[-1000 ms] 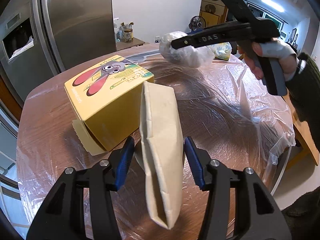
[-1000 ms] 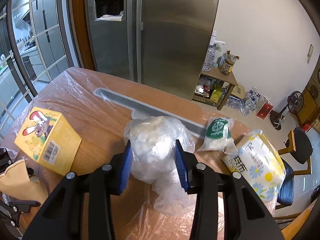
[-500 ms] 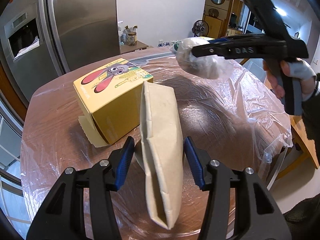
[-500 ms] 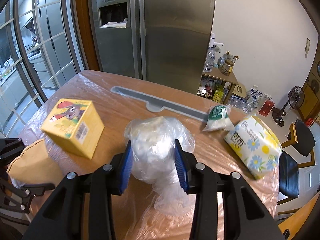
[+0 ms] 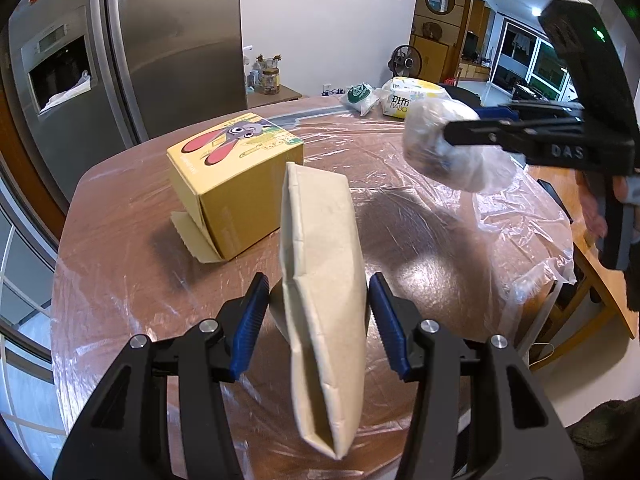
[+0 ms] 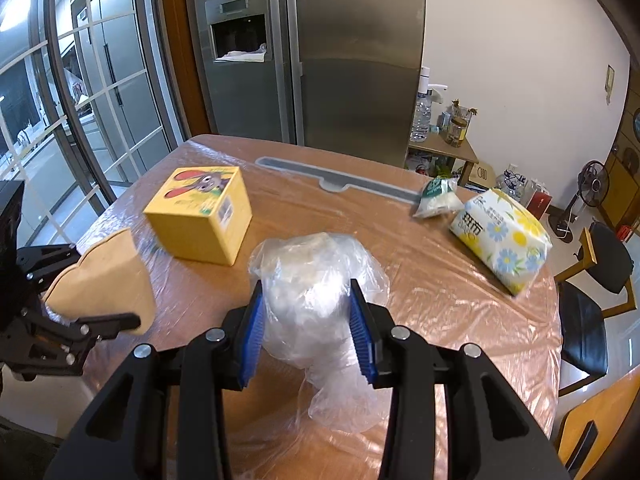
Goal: Collect trash
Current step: 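Carry the paper cone and plastic bag bundle down over the black bin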
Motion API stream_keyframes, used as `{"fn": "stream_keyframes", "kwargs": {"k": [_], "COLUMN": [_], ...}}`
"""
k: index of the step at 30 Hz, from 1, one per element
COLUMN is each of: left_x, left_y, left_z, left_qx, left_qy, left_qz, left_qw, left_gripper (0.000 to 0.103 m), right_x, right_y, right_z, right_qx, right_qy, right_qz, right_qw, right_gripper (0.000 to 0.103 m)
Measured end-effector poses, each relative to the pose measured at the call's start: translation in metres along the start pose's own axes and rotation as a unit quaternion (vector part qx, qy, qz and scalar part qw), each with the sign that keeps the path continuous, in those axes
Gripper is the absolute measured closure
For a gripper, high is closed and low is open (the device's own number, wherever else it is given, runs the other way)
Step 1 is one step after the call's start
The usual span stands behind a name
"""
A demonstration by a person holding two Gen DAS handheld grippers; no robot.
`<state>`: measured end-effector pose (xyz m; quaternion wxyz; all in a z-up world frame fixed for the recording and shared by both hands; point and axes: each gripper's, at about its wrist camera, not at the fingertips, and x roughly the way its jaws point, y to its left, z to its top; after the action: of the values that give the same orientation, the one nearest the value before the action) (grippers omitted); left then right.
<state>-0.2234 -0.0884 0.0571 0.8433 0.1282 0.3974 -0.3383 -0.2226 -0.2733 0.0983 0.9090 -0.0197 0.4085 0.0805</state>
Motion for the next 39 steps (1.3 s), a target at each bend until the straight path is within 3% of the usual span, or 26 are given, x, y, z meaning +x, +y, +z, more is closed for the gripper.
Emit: {"fn": "stream_keyframes", "kwargs": {"k": [20,39], "left_x": [-0.063,-0.083], "left_y": [-0.032,-0.078], "left_z": [-0.039,-0.082], "left_qx": [0.014,0.042], "left_qy": [-0.017,0.023], "left_qz": [-0.018,-0.051], "left_qw": [0.9996,0.9976], "left_gripper": [0.05,0.05], "right_x": [-0.073,-0.101], "right_y": [0.042,0.075], "right_z": [-0.06,-0.121], "right_qx": [-0.012,-0.016], "right_qy": [-0.006,0.045], "right_qz": [0.06,0.107], "right_qw": [0.998,0.993], "right_gripper": [0.065,0.065]}}
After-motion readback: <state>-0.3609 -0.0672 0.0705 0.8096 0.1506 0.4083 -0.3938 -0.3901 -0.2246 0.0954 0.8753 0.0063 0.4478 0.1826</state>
